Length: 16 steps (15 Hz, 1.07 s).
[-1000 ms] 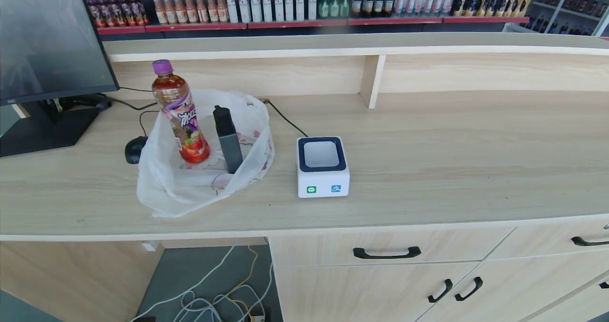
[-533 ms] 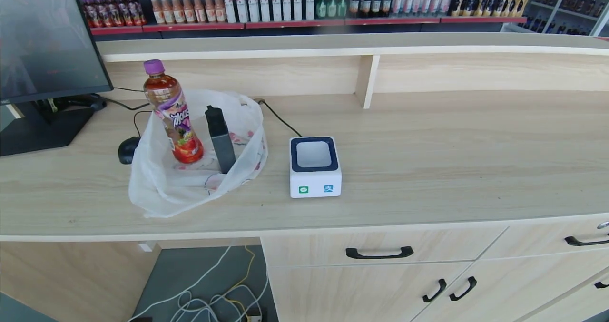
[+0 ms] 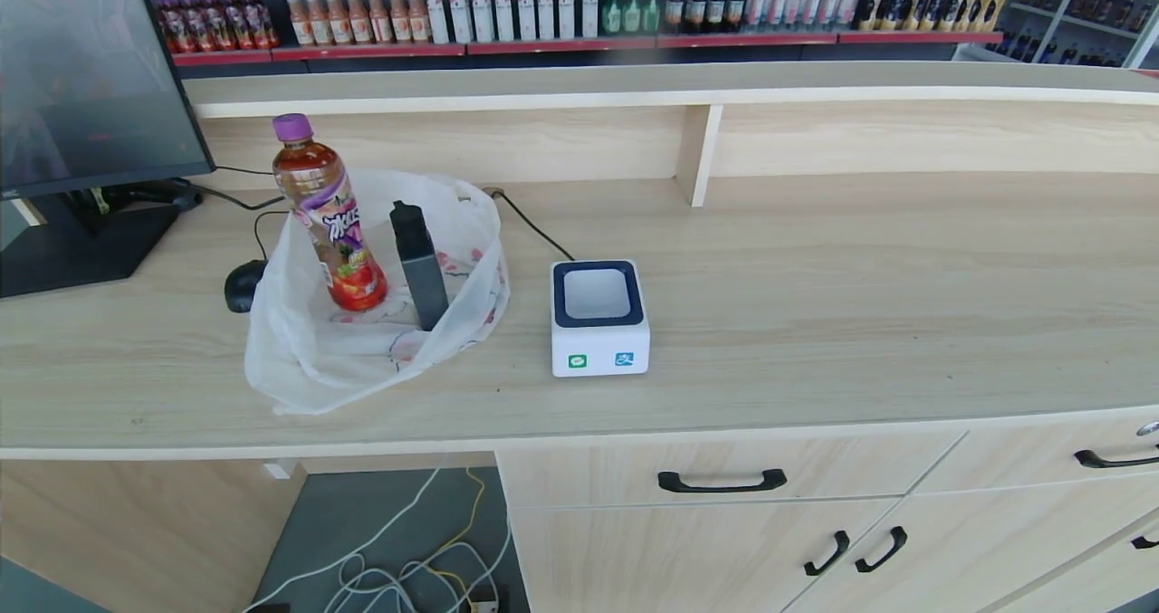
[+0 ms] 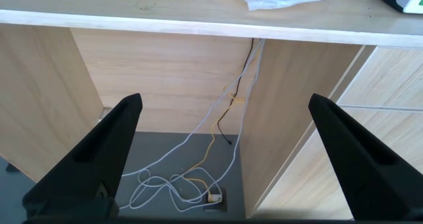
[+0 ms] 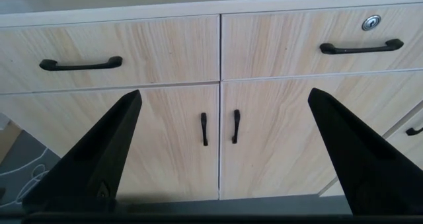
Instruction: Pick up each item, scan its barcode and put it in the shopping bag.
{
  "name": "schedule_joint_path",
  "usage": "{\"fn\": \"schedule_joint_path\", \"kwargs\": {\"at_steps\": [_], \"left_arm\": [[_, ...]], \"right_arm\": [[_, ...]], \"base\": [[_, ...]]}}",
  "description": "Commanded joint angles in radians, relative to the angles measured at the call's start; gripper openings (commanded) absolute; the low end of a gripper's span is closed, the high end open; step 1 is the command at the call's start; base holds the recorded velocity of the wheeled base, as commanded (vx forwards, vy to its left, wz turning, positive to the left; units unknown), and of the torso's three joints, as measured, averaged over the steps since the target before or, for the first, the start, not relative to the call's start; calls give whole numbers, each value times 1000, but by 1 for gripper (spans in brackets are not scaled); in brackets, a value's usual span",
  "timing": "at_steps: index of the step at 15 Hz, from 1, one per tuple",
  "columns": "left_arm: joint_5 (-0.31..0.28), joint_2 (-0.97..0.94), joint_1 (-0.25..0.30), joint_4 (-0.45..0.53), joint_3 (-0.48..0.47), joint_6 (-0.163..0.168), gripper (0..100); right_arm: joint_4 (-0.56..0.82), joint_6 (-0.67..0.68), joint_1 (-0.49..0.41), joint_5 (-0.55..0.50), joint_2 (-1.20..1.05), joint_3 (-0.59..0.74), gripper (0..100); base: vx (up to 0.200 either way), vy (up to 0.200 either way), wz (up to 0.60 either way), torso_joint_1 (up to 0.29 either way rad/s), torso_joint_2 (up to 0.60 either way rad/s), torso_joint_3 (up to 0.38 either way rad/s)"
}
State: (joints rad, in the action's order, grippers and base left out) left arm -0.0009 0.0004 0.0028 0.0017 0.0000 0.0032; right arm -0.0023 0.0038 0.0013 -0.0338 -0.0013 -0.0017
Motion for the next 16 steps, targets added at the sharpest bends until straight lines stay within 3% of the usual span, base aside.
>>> {"fn": "schedule_joint_path", "kwargs": {"at_steps": [1, 5, 8, 16], "left_arm": [[1, 0, 0, 0, 0, 0, 100], [-1, 0, 0, 0, 0, 0, 100], [-1, 0, 0, 0, 0, -2, 100], [-1, 0, 0, 0, 0, -2, 100]], "right_arm": [[-1, 1, 0, 0, 1, 0, 100], [-1, 1, 0, 0, 1, 0, 100], [-1, 1, 0, 0, 1, 0, 100], [-1, 1, 0, 0, 1, 0, 100]], "base": [[0, 0, 0, 0, 0, 0], [0, 0, 0, 0, 0, 0], [200, 0, 0, 1, 4, 1], [0, 0, 0, 0, 0, 0]]}}
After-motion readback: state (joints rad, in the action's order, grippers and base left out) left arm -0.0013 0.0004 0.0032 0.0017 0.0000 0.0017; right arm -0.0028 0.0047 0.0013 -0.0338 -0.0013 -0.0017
